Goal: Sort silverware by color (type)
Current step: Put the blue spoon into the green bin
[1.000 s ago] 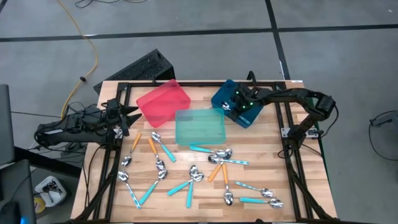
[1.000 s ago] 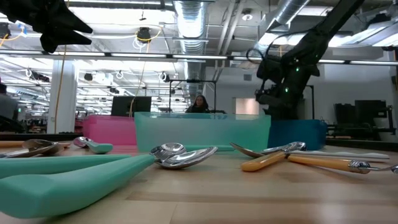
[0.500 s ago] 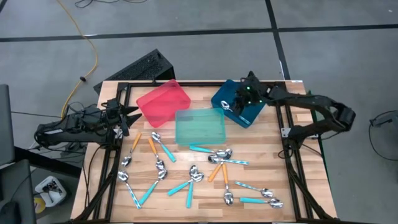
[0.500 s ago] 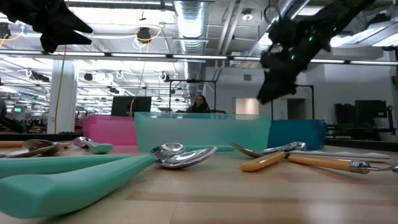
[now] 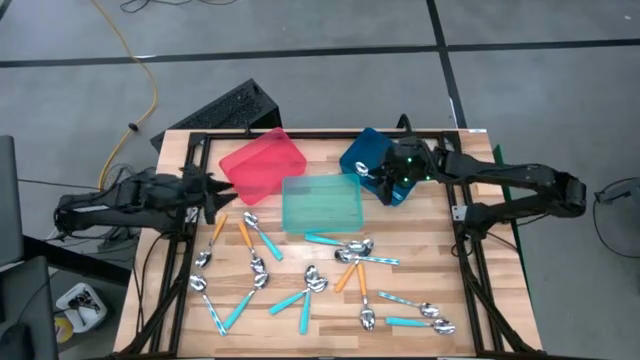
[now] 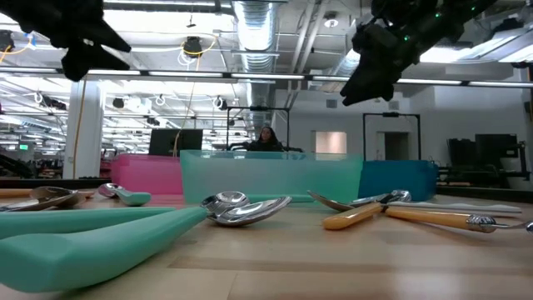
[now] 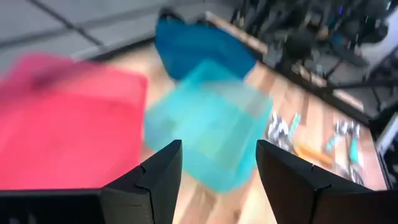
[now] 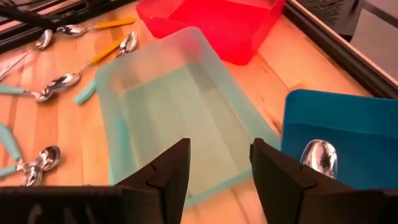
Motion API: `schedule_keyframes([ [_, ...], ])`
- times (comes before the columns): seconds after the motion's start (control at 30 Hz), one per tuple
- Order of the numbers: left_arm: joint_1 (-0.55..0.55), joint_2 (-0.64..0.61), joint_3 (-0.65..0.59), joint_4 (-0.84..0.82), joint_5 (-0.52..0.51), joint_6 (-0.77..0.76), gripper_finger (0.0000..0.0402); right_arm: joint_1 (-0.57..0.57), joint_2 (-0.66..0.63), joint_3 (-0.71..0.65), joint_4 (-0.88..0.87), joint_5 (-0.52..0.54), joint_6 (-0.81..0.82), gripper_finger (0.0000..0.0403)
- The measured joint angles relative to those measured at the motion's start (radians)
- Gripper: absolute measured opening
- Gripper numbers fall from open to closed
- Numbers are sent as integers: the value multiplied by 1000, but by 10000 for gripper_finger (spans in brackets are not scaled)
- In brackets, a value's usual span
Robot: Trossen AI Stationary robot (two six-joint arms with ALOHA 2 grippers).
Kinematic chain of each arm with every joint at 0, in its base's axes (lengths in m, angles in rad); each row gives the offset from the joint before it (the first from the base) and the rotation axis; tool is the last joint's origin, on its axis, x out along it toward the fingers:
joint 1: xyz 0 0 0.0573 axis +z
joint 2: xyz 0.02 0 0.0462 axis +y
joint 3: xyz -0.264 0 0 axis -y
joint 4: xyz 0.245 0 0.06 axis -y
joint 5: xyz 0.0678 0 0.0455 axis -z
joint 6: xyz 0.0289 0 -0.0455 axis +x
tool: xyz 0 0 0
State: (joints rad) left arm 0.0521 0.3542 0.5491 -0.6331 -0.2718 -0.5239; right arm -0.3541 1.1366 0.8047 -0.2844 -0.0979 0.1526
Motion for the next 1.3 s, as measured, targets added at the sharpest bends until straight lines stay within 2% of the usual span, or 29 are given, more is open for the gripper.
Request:
schedule_keyframes([
  [0.2,0,181,0,-37,108,-45,190,34,11,0,-3,19,35,191],
  [0.4,0,318,0,-109,94,-169,190,62,10,0,2,21,42,191],
  [0.53,0,387,0,-110,76,-165,190,67,10,0,1,21,42,191],
  [0.73,-61,447,0,-87,75,32,190,67,10,0,2,21,41,191],
  [0.97,-191,495,0,116,87,167,190,67,10,0,1,21,33,191],
  [1.3,-294,653,0,131,102,447,190,66,10,0,2,21,23,191],
])
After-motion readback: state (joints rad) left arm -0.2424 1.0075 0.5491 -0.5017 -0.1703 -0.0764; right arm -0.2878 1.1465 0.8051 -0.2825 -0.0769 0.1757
